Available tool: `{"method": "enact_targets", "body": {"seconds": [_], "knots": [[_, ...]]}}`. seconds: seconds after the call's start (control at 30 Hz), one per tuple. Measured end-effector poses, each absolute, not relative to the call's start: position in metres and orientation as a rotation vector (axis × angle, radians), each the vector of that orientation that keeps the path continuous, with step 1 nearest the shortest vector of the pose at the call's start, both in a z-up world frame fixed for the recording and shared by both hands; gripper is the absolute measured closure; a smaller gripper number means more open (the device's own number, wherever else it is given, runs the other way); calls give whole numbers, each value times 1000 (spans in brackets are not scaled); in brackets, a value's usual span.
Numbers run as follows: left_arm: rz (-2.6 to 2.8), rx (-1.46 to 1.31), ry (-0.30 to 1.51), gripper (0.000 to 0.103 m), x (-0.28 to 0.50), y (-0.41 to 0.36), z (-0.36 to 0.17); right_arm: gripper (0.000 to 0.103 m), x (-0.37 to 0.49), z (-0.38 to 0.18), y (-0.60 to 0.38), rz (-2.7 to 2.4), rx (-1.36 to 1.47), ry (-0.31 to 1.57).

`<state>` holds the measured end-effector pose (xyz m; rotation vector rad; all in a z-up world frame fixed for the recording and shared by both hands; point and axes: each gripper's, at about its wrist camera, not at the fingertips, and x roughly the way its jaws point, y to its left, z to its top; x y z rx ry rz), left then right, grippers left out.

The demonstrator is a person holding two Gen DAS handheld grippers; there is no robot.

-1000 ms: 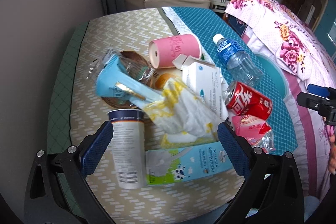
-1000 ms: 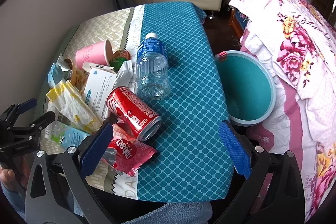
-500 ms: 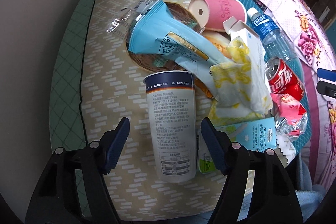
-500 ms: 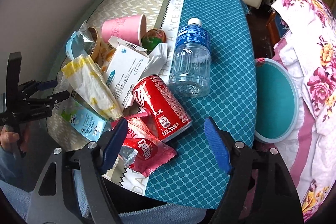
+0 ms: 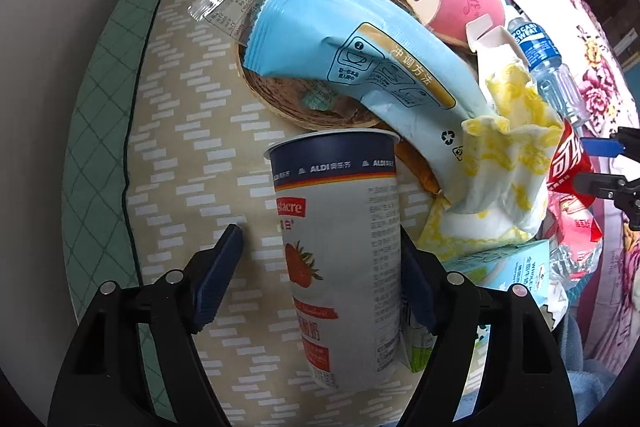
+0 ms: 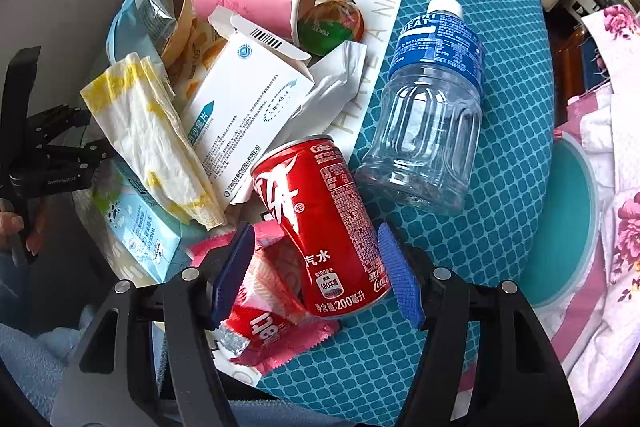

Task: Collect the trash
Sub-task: 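Grasp the white strawberry yogurt cup with the left tool while the right tool grasps the red Coca-Cola can, then carry the yogurt cup and can over the teal bin and open both tools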

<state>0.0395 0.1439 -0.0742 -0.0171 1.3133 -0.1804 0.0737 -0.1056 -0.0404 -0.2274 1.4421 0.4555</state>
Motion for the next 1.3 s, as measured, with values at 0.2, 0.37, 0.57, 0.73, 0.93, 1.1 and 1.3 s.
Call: {"method": "enact_targets", "body": {"seconds": [0.2,0.37,0.57,0.73,0.93,1.1,1.3], "knots": [[-166,-23,1288,37,34,145,-72,41,82,-57,-93,486,-206,1486],[-128,-25,1256,53,27,146,-64,39,87,-67,-91,476,-101,1484],[-94,-27,1214,53,15,155,-42,41,77,-51,-98,475,-48,1459],[-77,-32,1158,53,8,161,-14,41,73,-16,-107,483,17,1387],[-110,-36,1078,53,7,146,28,41,68,23,-119,494,69,1290],[-202,2,1043,53,10,108,48,41,67,34,-151,449,111,1229],[-352,71,1052,53,38,24,48,41,58,49,-225,316,219,1162]]}}
